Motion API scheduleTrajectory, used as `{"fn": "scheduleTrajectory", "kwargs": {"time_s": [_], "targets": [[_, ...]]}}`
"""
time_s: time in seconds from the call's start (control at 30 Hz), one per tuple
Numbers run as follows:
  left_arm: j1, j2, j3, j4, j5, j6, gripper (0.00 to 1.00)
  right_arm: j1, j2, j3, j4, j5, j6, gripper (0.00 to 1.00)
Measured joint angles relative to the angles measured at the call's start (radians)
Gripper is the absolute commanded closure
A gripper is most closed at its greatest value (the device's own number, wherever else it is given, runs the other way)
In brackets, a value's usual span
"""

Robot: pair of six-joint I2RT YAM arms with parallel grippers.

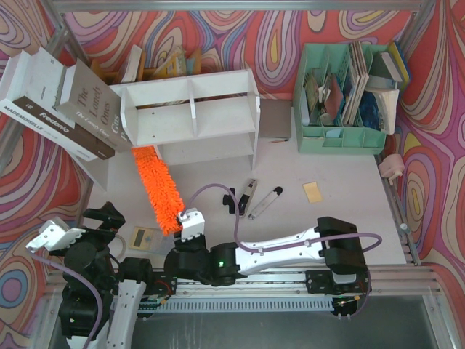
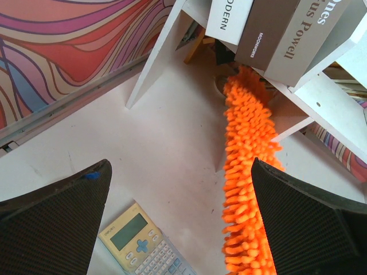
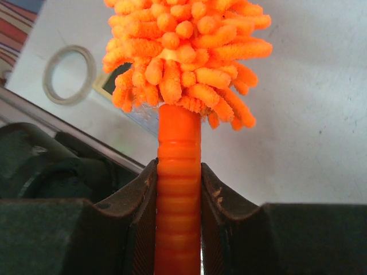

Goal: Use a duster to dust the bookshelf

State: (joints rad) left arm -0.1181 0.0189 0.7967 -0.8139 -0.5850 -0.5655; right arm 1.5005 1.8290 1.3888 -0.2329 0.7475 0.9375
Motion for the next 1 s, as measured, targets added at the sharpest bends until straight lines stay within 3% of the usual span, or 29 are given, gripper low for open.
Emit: {"fn": "scheduleTrajectory", "kwargs": {"time_s": [0.37, 0.6, 0.73, 1.0], "targets": [[-0.005, 0.000, 0.002, -0.009, -0.004, -0.004, 0.02, -0.019, 0.071, 0.078, -0.177, -0.090, 0.104, 1.00], [-0.015, 0.000, 0.006, -0.023, -0.012, -0.008, 0.01, 0.111, 0.069, 0.080, -0.101, 0.145, 0.021, 1.00], [-0.020, 0.000, 0.007, -0.030, -0.015, -0.011, 0.01, 0.166, 0.053, 0.080, -0.088, 0.206, 0.025, 1.00], [-0.025, 0.000, 0.009, -0.038, -0.019, -0.015, 0.01, 0.071, 0.054, 0.102, -0.229, 0.107, 0.183, 1.00]]}}
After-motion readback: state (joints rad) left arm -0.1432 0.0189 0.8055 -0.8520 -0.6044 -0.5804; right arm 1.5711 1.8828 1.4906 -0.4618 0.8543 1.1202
